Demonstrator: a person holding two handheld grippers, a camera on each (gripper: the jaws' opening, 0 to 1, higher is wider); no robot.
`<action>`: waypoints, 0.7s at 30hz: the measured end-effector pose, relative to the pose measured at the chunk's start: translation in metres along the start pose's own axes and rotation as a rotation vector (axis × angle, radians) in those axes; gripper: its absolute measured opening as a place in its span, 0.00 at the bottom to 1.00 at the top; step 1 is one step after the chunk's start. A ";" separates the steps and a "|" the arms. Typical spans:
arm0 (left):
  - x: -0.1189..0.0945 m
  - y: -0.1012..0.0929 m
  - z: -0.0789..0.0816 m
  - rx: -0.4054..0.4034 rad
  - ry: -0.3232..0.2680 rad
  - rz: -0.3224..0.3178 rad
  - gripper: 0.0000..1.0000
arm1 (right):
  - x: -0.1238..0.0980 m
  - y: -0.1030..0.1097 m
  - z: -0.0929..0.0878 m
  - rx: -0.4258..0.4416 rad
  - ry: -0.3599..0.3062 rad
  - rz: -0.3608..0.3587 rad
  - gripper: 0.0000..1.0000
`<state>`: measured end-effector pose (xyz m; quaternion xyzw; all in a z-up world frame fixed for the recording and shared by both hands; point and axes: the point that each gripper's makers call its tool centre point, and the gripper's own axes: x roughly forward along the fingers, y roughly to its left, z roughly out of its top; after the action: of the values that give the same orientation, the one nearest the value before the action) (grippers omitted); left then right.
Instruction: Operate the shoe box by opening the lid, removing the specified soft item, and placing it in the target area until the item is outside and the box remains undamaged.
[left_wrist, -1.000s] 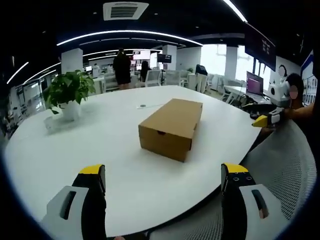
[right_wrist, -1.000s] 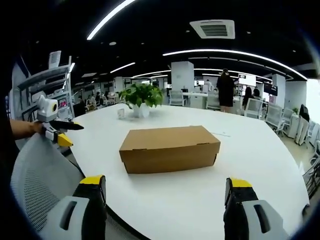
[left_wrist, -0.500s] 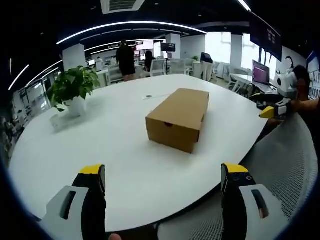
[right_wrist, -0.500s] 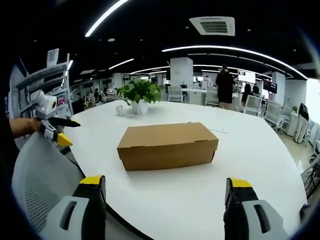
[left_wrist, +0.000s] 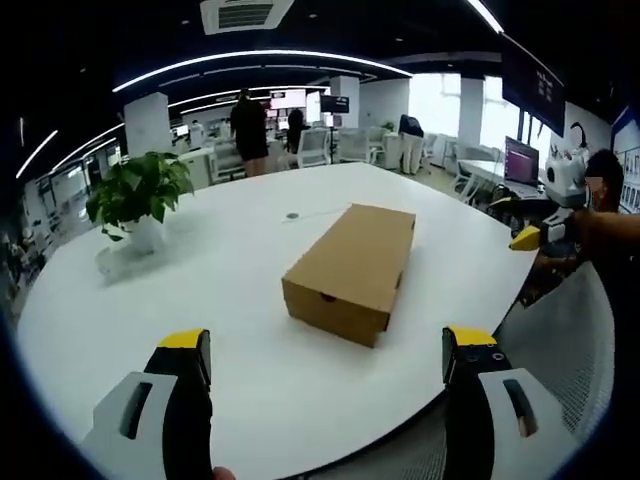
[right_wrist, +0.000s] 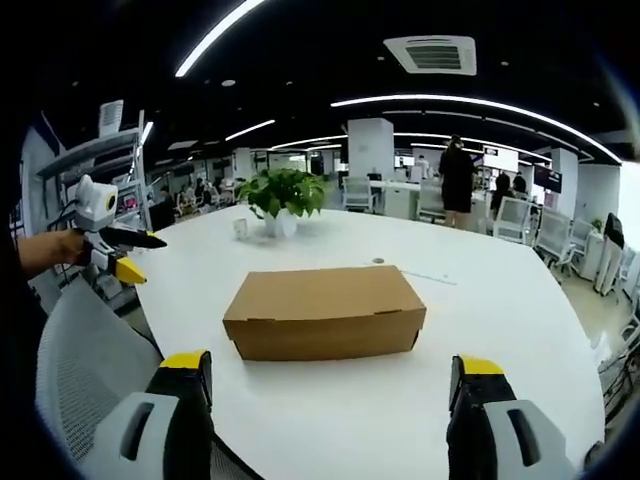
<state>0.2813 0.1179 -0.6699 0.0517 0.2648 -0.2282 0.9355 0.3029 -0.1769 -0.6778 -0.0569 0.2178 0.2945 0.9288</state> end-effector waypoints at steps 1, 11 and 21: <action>0.003 -0.003 0.000 -0.002 0.004 -0.004 1.00 | 0.001 -0.001 -0.001 -0.009 0.007 0.003 0.98; 0.030 -0.014 -0.003 -0.023 0.015 -0.013 1.00 | 0.015 -0.019 -0.018 -0.053 0.074 0.056 0.97; 0.049 -0.016 0.005 -0.032 0.003 -0.001 0.99 | 0.028 -0.037 -0.010 -0.112 0.081 0.067 0.97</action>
<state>0.3137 0.0829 -0.6903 0.0370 0.2697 -0.2241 0.9358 0.3404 -0.1949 -0.6998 -0.1133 0.2401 0.3346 0.9042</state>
